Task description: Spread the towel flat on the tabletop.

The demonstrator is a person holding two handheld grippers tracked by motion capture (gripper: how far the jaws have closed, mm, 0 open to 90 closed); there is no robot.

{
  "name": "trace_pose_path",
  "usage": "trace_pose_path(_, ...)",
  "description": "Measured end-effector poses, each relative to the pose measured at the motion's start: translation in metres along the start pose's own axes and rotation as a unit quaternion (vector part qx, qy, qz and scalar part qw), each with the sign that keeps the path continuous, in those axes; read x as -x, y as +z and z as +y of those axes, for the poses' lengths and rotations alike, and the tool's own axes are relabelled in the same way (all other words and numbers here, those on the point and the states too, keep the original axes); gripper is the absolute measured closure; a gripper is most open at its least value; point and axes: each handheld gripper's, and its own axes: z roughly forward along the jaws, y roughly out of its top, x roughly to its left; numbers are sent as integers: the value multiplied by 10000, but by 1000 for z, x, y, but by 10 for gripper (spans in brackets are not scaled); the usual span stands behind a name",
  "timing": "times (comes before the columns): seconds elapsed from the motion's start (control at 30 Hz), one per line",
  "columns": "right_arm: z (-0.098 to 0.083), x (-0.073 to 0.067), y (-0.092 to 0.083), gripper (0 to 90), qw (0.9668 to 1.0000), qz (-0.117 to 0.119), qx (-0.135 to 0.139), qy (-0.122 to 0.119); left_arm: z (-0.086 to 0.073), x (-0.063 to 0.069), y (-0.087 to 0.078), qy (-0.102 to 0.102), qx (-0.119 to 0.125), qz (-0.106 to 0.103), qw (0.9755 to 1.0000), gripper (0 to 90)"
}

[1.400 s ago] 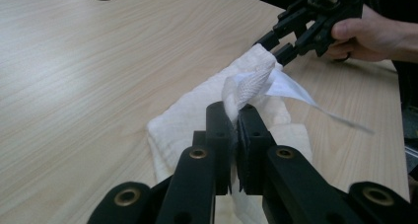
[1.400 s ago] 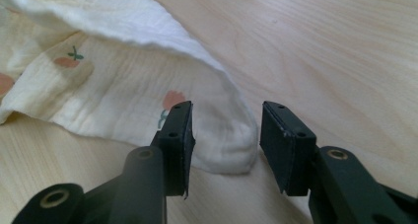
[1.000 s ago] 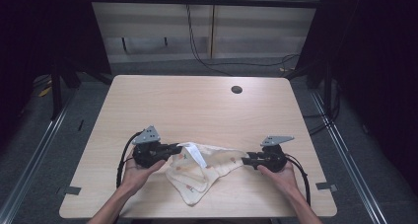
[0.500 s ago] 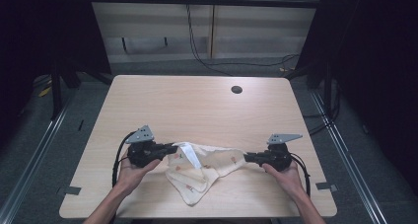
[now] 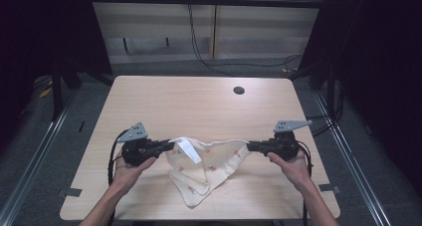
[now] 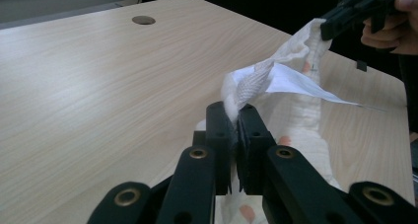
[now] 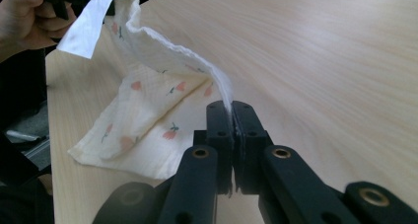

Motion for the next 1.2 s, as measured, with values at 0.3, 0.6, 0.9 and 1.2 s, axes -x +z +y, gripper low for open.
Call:
trace_pose_path(0.3,32,-2,-15,876,9995,-33,236,-186,18,10,-10,289,143,-63,9995,861)
trace_pose_path(0.6,68,-15,-32,876,9976,-98,445,-518,39,6,-36,367,562,65,9977,863)
trace_pose_path(0.9,92,-27,-46,876,9955,-2,625,-718,51,7,-48,637,558,241,9961,864)
trace_pose_path(1.2,100,-34,-54,876,9937,-55,840,-744,57,19,-64,805,668,48,9945,863)
